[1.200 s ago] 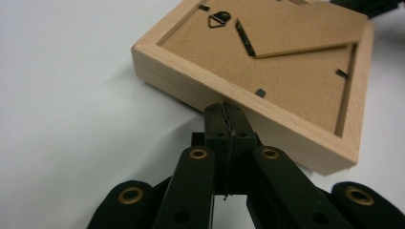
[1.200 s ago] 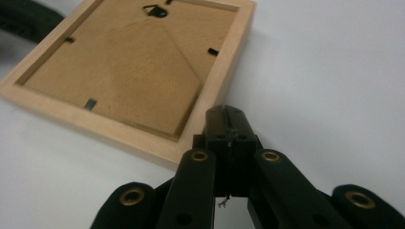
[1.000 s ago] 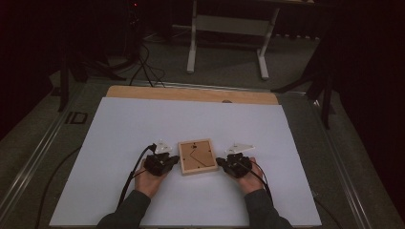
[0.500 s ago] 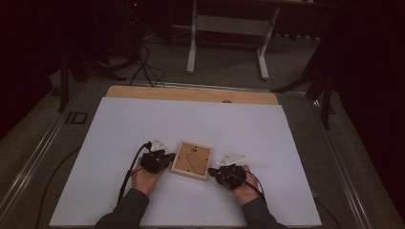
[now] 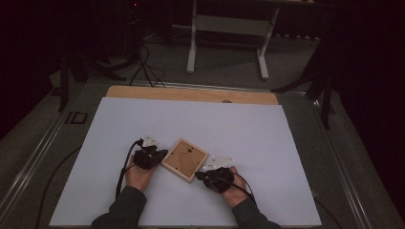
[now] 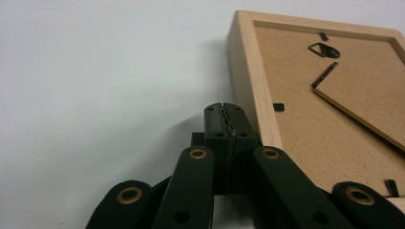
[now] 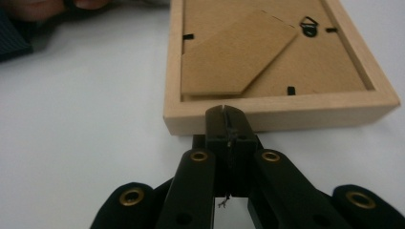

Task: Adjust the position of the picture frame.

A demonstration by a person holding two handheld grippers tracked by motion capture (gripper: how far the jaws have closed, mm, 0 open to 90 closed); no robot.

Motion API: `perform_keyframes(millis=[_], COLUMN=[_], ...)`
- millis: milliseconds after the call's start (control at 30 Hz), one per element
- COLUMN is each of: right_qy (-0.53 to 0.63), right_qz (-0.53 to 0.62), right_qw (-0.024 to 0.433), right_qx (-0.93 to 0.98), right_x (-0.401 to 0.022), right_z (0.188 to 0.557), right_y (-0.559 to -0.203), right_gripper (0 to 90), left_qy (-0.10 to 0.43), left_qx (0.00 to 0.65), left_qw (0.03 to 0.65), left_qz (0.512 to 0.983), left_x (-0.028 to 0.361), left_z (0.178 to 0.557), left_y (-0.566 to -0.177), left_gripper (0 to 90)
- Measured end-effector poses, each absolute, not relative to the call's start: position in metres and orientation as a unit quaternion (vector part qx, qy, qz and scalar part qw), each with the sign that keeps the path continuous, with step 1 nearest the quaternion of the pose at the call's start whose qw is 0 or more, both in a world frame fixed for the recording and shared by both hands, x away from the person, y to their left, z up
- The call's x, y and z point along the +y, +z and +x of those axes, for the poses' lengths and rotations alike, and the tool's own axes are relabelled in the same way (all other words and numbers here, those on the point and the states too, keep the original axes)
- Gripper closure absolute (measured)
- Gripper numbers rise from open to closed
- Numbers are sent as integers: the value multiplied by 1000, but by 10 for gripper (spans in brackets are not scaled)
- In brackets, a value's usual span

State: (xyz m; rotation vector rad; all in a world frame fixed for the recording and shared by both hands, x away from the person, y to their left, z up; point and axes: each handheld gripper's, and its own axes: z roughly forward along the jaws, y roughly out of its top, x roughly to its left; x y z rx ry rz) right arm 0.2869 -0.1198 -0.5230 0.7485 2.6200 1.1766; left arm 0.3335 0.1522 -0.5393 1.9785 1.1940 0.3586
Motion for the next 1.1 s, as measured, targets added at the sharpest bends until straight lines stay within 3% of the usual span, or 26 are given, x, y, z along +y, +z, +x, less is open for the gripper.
perform_keyframes(millis=[200,833,1100], right_qy=[398,408,391], right_qz=[245,331,350], right_qw=[87,165,167], right_qx=[880,835,834], right_x=[-112,-129,-135], right_z=[290,343,356], right_y=[-521,-507,-513], right_gripper=[896,894,894], left_qy=[154,158,166], left_qx=[479,450,443], left_qw=[397,421,388], left_qz=[767,771,791], left_x=[162,168,162], left_z=[331,293,280], left_y=[-533,-517,-523], left_gripper=[895,895,896])
